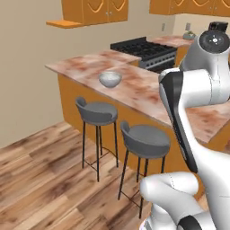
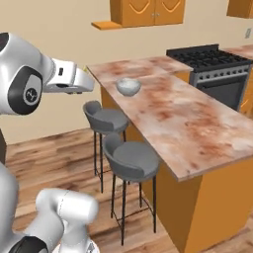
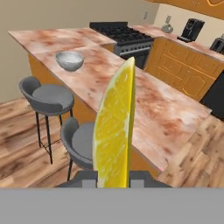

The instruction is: There is a bowl on the dining counter. Grab a lemon wedge from the fridge and place it in the bowl. Then get the liquor bottle and glass cup from the cabinet and place them next to the bowl.

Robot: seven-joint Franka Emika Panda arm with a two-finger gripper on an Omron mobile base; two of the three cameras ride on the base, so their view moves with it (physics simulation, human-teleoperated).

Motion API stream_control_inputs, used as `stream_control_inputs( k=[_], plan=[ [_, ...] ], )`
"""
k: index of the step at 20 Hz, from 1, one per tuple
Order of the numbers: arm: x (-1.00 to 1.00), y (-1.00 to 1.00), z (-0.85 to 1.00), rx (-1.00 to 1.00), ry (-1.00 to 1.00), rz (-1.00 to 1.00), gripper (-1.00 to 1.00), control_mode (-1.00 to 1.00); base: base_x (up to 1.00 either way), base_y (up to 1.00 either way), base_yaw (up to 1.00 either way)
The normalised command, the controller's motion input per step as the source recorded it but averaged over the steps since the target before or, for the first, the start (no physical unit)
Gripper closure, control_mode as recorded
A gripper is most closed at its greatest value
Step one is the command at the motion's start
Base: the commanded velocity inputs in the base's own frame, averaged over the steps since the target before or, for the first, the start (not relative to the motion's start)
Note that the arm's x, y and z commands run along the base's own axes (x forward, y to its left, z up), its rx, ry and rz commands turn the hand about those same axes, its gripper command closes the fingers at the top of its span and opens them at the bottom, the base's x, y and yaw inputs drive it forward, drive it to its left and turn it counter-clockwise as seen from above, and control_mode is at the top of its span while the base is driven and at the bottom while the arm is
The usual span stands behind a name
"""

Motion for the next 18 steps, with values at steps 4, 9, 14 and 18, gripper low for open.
stream_control_inputs(
  k=[4, 9, 14, 18],
  plan=[
    [0.0, 0.0, 0.0, 0.0, 0.0, 0.0, 1.0, 1.0, 0.67, 0.98, -0.35],
    [0.0, 0.0, 0.0, 0.0, 0.0, 0.0, 1.0, 1.0, 0.7, 0.98, -0.34],
    [0.0, 0.0, 0.0, 0.0, 0.0, 0.0, 1.0, 1.0, 0.7, 0.99, -0.34],
    [0.0, 0.0, 0.0, 0.0, 0.0, 0.0, 1.0, 1.0, 0.6, 0.88, -0.37]
  ],
)
